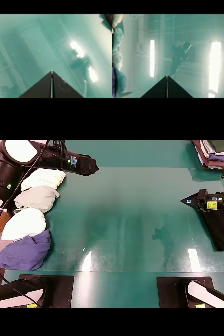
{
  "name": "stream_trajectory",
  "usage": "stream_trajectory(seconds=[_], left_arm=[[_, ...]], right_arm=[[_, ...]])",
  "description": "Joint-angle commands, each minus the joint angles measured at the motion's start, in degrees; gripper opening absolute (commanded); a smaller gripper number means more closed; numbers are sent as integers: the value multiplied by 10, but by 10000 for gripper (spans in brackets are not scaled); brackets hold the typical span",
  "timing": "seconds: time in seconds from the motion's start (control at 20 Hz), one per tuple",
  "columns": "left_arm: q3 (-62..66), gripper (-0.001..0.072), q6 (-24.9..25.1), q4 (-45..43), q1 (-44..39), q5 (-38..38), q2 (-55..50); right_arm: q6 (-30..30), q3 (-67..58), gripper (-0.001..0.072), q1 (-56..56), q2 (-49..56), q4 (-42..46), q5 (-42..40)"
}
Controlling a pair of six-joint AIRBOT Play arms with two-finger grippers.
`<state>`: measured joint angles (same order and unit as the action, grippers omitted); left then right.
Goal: Fold the shirts.
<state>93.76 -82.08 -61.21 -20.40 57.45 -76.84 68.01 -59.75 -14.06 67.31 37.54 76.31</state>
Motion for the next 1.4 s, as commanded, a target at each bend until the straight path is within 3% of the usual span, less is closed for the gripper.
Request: stream_trajectory(seconds=[0.0, 0.7, 0.9, 0.95, 1.0, 1.05, 1.15, 1.35], left_arm=[[0, 25, 0, 0, 0, 0, 0], [0, 25, -3, 16, 0, -2, 0], [0, 27, 0, -155, 0, -29, -2], [0, 193, -5, -210, 0, -27, -4], [0, 528, -22, -268, 0, -26, -10], [0, 611, -46, -322, 2, -28, -17], [0, 610, -70, -389, 27, -39, -41], [0, 610, -128, -395, 146, -99, -121]], right_arm=[[0, 0, 16, 1, 0, 0, 1], [0, 0, 17, 1, 0, 0, 2], [0, 0, 16, 1, 0, 0, 2], [0, 0, 16, 1, 0, 0, 2], [0, 0, 16, 1, 0, 0, 2], [0, 0, 16, 1, 0, 0, 2], [0, 0, 16, 2, 0, -1, 5], [0, 0, 16, 2, 0, -1, 7]])
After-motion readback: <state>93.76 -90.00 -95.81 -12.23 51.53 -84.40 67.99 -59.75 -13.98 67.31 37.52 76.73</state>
